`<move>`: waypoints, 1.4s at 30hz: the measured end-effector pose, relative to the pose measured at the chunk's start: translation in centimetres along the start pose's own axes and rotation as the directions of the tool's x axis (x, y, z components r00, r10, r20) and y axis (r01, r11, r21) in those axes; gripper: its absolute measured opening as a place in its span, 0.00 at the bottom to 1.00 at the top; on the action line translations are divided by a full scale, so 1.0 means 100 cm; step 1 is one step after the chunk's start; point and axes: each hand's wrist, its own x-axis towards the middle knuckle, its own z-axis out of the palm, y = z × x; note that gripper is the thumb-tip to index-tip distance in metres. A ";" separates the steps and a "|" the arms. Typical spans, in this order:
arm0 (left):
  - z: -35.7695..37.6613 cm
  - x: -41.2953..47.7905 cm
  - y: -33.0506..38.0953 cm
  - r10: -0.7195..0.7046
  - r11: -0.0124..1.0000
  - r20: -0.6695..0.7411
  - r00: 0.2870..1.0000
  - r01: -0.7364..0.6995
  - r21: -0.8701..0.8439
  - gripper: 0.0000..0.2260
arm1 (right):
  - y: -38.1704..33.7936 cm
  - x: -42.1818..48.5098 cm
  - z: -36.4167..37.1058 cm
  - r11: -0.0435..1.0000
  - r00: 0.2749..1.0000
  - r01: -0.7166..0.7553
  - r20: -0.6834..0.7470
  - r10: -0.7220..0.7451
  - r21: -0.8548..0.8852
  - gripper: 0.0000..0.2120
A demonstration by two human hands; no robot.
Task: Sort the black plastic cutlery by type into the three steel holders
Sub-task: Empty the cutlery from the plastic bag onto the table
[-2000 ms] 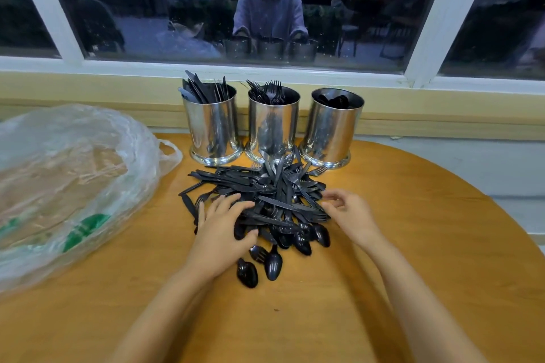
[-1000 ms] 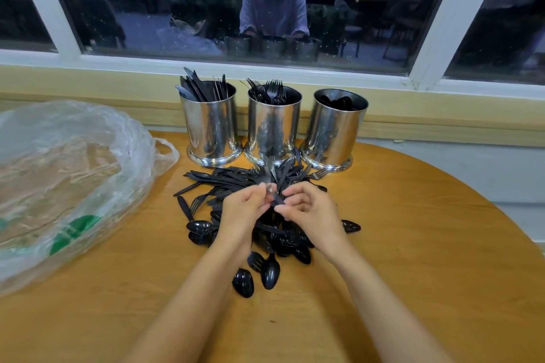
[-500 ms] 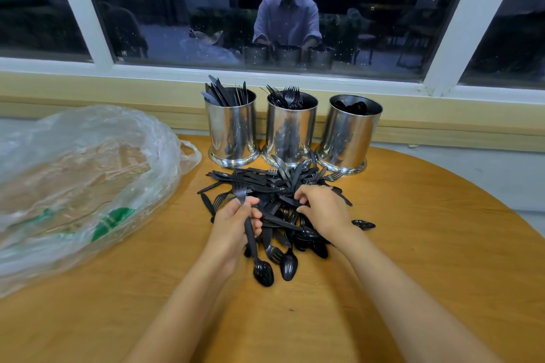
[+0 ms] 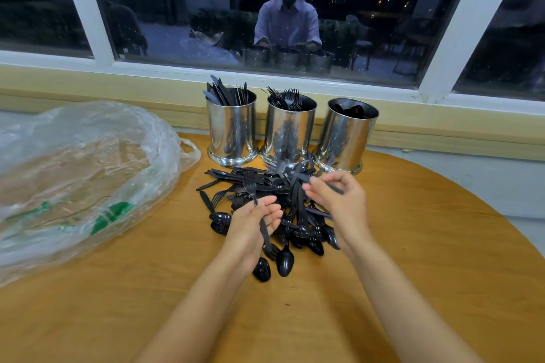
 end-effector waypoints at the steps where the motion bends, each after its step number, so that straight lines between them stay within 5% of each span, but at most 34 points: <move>1: 0.003 -0.001 -0.001 0.001 1.000 0.017 1.000 -0.001 -0.024 0.11 | 0.005 -0.007 0.002 0.999 0.999 -0.049 0.001 0.049 0.017 0.05; 6: 0.016 -0.009 -0.002 0.058 0.998 0.094 0.994 -0.055 -0.030 0.13 | 0.033 -0.026 0.007 0.978 0.998 -0.059 0.020 0.064 -0.200 0.06; 12: 0.009 -0.013 0.000 0.104 0.993 0.077 0.992 -0.108 0.040 0.15 | 0.040 -0.035 0.007 0.864 0.971 0.191 0.217 -0.098 -0.466 0.04; 19: 0.005 -0.017 0.002 0.028 0.882 0.278 0.960 -0.154 0.445 0.13 | 0.010 -0.006 0.004 0.948 0.970 0.034 0.240 0.045 -0.317 0.10; 29: 0.000 0.003 0.017 -0.201 0.941 0.517 0.832 0.018 0.337 0.17 | 0.017 0.026 -0.001 0.969 0.910 -0.049 0.389 0.144 -0.244 0.07; 35: 0.010 0.037 0.018 -0.134 0.874 0.360 0.923 -0.061 0.482 0.11 | 0.027 0.053 0.005 0.965 0.969 0.058 0.245 0.006 -0.255 0.01; 42: 0.008 0.085 0.028 0.026 0.951 0.200 0.979 -0.086 0.296 0.11 | 0.056 0.116 -0.043 0.840 0.989 -0.017 -0.131 -0.064 -0.543 0.02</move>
